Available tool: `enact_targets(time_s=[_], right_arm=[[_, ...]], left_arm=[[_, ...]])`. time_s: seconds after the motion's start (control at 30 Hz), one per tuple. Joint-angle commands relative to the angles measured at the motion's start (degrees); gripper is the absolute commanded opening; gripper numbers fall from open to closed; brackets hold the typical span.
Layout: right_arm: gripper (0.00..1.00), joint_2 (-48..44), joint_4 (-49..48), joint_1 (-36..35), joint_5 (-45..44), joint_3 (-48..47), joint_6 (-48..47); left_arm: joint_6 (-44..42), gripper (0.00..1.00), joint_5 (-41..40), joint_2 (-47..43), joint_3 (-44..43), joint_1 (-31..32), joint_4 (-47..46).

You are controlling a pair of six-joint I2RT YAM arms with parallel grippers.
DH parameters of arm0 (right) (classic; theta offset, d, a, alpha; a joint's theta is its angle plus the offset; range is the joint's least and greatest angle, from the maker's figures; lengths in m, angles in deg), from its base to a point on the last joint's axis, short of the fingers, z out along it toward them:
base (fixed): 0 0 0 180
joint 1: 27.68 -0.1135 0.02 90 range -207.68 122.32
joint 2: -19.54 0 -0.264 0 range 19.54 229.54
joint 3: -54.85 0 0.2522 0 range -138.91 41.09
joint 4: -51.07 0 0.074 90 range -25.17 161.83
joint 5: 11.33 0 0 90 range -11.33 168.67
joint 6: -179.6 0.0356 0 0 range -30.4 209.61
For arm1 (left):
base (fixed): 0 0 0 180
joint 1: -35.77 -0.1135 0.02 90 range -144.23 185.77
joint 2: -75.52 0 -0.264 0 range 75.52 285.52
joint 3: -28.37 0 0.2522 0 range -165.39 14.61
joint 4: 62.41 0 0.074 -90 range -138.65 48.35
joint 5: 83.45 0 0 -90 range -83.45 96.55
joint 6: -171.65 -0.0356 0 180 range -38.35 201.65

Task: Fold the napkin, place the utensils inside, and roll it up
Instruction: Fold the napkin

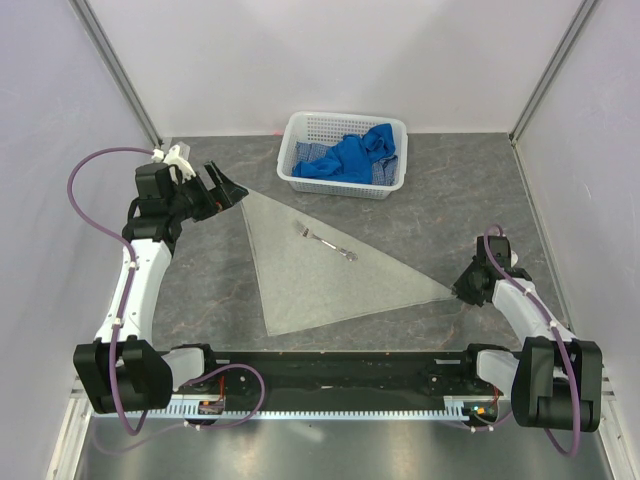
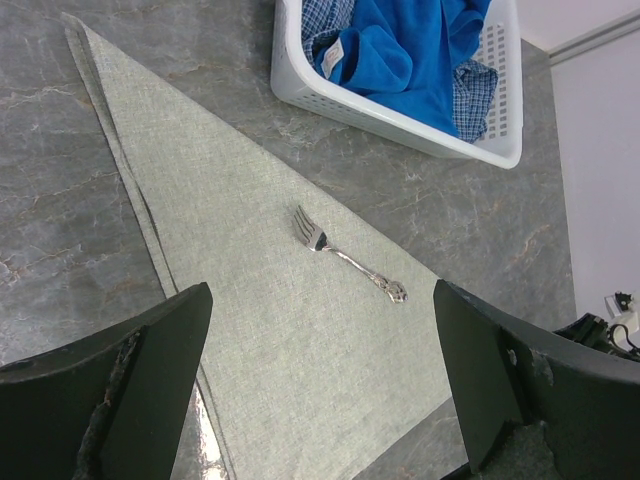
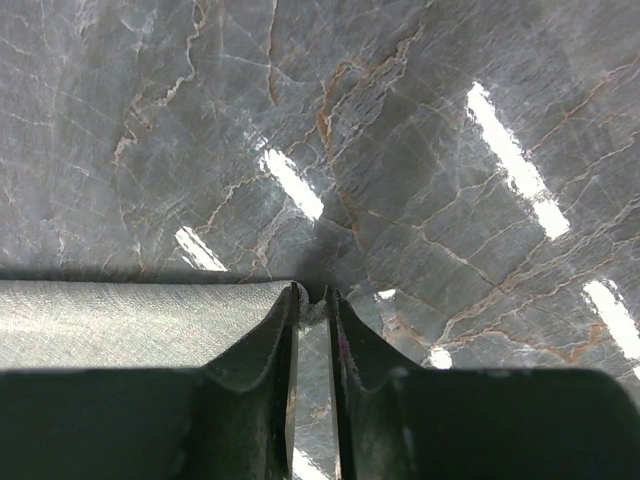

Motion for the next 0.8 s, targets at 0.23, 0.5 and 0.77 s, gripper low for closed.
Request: enact_targets(time_s=[0.23, 0.5, 0.77], right_arm=[[0.0, -1.51, -2.14, 0.1, 1.31, -0.68, -1.61], [0.0, -3.54, 0.14, -4.99, 1.49, -7.62, -1.89], [0.0, 4.79, -3.8, -23.96, -3.6, -18.25, 3.83]], left_arm=[[1.86, 0.99, 2.07, 0.66, 0.05, 0.16, -1.72], [1.86, 0.99, 2.16, 0.74, 0.14, 0.07, -1.73], [1.95, 0.99, 1.98, 0.57, 0.14, 0.16, -1.9]])
